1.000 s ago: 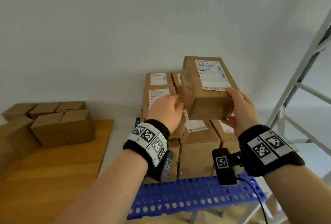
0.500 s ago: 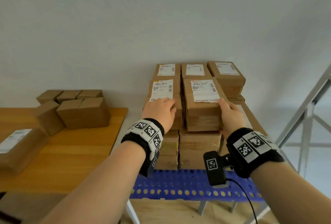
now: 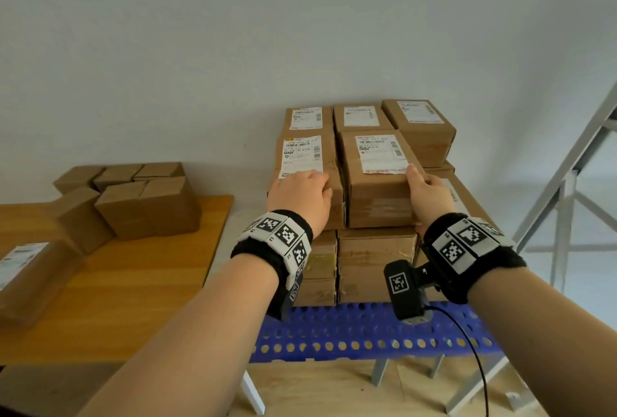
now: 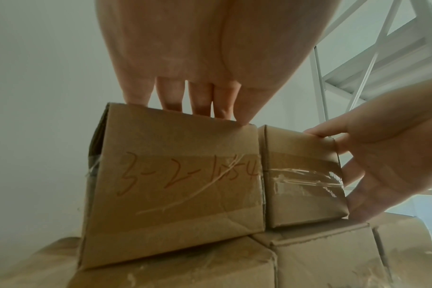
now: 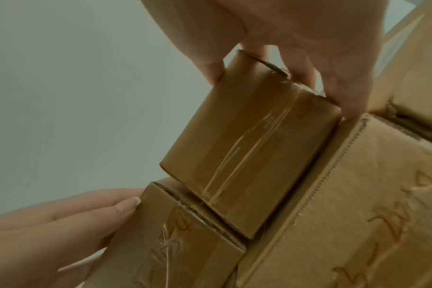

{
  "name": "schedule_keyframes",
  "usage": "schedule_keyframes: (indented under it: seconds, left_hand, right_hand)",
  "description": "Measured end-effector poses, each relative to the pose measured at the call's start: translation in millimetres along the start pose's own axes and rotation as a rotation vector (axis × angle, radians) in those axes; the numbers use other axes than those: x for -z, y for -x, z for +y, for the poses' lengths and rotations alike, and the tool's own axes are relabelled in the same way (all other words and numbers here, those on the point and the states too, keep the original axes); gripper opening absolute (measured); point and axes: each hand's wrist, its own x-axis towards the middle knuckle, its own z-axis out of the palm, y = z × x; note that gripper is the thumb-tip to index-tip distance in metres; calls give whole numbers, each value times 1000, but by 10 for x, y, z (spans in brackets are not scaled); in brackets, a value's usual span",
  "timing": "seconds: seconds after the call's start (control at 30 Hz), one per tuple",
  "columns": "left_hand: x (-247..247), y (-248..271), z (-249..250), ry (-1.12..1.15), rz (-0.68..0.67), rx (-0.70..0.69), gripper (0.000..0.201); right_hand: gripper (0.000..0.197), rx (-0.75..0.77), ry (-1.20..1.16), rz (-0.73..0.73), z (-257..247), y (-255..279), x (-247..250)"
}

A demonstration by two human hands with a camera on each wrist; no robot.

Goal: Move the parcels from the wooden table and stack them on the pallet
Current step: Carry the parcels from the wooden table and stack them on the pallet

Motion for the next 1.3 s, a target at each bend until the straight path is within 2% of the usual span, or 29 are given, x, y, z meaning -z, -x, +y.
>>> schedule_keyframes:
  seconds: [0.33, 0.77, 0.93, 1.1, 1.3]
  left_hand:
    - [-34, -12, -14, 9, 8, 0, 36]
    - [4, -2, -22, 23, -20, -7, 35]
    - [30, -44, -42, 73, -74, 10, 38]
    - [78, -87, -36, 123, -118, 28, 36]
    - [177, -7, 46, 231, -51, 24, 37]
  right_hand:
    - [61, 44, 44, 30, 40, -1, -26]
    - [63, 30, 55, 39, 18, -28, -37]
    - [62, 45, 0, 36, 8, -21, -14]
    - [69, 155, 48, 100, -49, 60, 30]
    - [61, 363, 65, 128, -196, 199, -5]
